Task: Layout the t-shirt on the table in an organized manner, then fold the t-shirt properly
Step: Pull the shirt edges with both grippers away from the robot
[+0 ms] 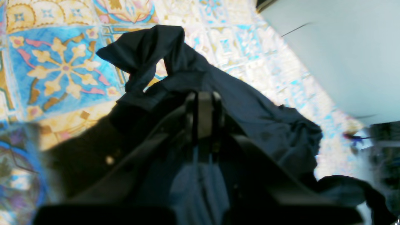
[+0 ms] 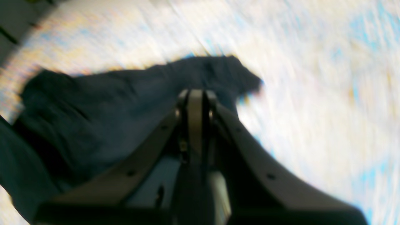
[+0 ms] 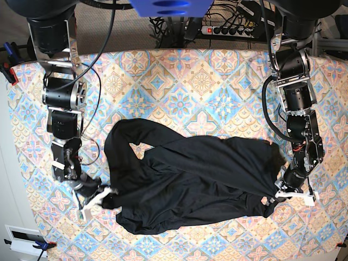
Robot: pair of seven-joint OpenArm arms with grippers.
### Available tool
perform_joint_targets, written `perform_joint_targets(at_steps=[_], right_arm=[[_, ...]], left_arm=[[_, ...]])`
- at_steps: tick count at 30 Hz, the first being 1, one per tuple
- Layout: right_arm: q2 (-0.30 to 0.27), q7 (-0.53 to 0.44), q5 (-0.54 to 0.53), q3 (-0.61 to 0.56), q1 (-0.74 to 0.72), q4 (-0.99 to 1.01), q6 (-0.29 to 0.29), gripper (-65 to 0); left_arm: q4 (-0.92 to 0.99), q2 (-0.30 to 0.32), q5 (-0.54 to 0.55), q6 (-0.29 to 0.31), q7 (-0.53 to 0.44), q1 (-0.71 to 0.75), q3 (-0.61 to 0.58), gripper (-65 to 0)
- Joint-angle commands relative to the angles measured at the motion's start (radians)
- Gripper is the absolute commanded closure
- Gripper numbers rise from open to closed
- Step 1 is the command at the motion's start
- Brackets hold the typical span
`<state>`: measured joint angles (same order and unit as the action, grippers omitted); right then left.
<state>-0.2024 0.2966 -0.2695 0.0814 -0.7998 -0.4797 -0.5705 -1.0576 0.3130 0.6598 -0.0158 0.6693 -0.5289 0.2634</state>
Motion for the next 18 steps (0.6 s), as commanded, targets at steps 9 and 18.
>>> perform_joint_targets(at_steps=[9,18], right_arm=[[-0.001,-0.037,-0.027,0.002,-0.162,-0.023,-0.015,0.0],[-0.007,-0.052,-0.029,0.01,-0.171,-0.032,0.022,0.0]], left_arm=[[-0.002,0.013,-0.156,0.009,-0.05,-0.227,0.003,0.0],[0.092,0.018,-0.173,0.012,-0.049,-0.403,0.003,0.0]])
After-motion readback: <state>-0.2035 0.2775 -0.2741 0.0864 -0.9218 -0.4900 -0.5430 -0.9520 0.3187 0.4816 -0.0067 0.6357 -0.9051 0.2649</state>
